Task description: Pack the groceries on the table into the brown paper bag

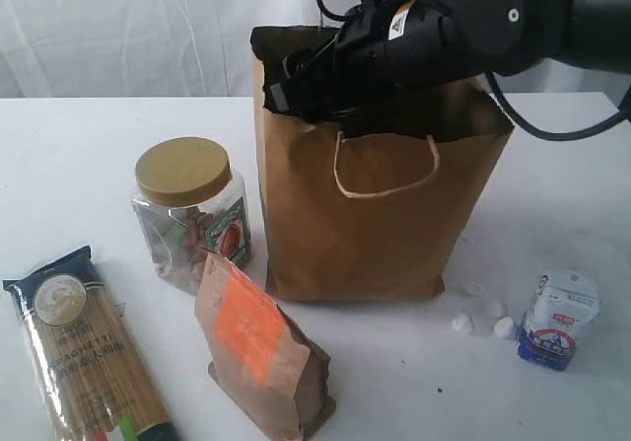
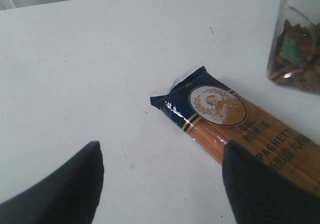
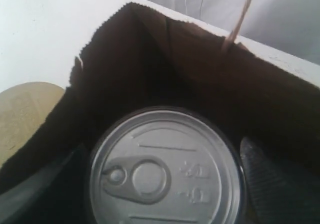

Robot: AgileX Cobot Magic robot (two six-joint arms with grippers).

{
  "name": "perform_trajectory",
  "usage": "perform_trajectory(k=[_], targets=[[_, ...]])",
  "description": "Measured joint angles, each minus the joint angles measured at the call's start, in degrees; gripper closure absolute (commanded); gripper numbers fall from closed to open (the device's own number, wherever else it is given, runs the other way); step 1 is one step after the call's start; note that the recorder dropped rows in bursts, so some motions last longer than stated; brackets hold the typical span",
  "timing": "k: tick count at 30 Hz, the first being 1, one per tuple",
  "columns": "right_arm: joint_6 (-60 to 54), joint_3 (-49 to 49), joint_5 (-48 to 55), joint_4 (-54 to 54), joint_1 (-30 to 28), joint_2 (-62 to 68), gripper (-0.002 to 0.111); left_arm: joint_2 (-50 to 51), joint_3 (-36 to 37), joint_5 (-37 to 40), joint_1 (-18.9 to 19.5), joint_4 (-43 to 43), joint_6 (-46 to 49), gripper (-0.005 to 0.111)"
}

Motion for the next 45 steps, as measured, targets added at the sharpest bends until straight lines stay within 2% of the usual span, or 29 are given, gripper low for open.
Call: perform_trajectory(k=[2,7,14,28,32,40,45], targets=[[0.11,0.0,0.33,0.0,0.0,0.0,0.039,0.0,0.0,0.0,0.0,0.0,0.0,0.037],[0.11,0.0,0.45,0.0,0.0,0.0,0.027,0.0,0.0,0.0,0.0,0.0,0.0,0.037],[0.11,0.0,-0.76,0.0,0.0,-0.1,0.021,0.0,0.0,0.0,0.0,0.0,0.0,0.037],[-0.63,0.0,-0.32,0.0,0.0,-4.28,0.022,0.0,0.0,0.0,0.0,0.0,0.0,0.037],[-0.63,0.0,0.57,0.0,0.0,-6.56,0.033,0.0,0.0,0.0,0.0,0.0,0.0,0.037],[-0.51,0.45,4.22,0.0,0.0,-13.84,0.073,0.0,0.0,0.0,0.0,0.0,0.0,0.037],[0.97,1.49,4.71,-0.12,0.0,-20.15,0.092,0.0,0.0,0.0,0.0,0.0,0.0,0.037]])
